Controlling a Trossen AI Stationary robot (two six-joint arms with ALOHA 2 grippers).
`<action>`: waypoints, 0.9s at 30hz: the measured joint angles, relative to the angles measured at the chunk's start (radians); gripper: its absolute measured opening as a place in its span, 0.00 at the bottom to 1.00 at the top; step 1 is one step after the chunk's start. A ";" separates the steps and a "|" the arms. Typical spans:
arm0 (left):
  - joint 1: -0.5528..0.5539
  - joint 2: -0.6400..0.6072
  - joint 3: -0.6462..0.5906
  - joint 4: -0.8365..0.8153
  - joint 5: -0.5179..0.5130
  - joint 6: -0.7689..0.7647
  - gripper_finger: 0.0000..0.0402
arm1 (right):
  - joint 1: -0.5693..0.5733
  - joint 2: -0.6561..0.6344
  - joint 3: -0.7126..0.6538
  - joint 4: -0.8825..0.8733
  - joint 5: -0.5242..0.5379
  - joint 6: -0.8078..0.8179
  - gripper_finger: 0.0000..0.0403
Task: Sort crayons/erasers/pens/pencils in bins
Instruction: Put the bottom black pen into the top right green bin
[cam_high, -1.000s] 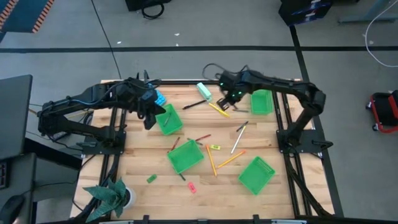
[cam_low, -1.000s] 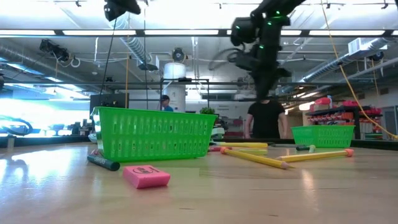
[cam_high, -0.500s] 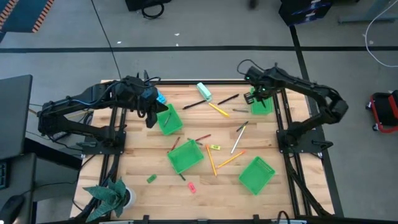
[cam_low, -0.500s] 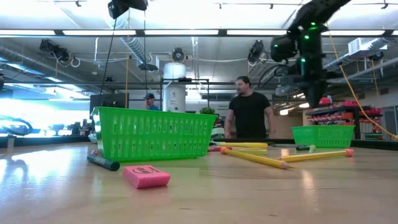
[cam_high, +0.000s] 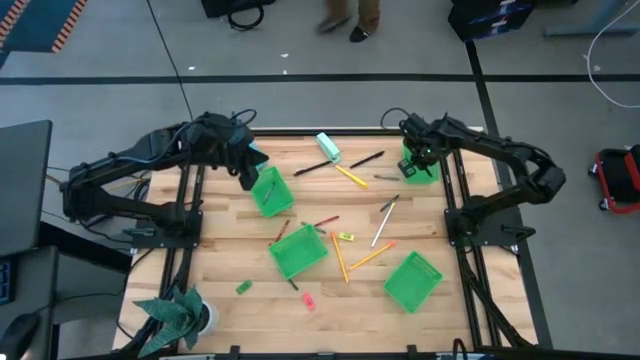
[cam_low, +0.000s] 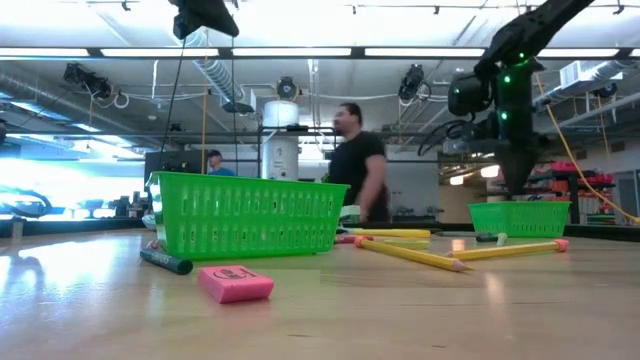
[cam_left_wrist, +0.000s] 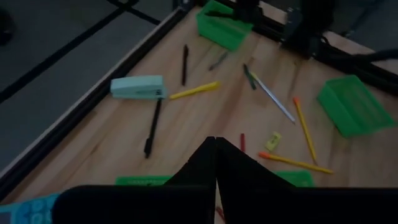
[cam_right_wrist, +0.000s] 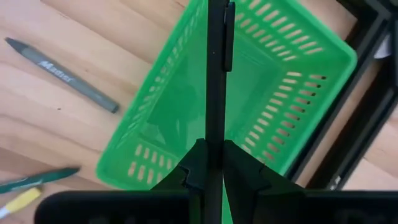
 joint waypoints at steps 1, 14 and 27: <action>0.009 0.000 0.000 0.000 0.000 -0.008 0.04 | -0.003 0.000 -0.012 0.013 0.000 -0.004 0.11; 0.032 0.000 0.000 0.000 0.000 -0.053 0.07 | -0.054 0.000 -0.079 0.134 0.008 -0.103 0.11; 0.032 0.000 0.000 -0.001 0.000 -0.018 0.05 | -0.074 0.000 -0.096 0.150 0.010 -0.114 0.18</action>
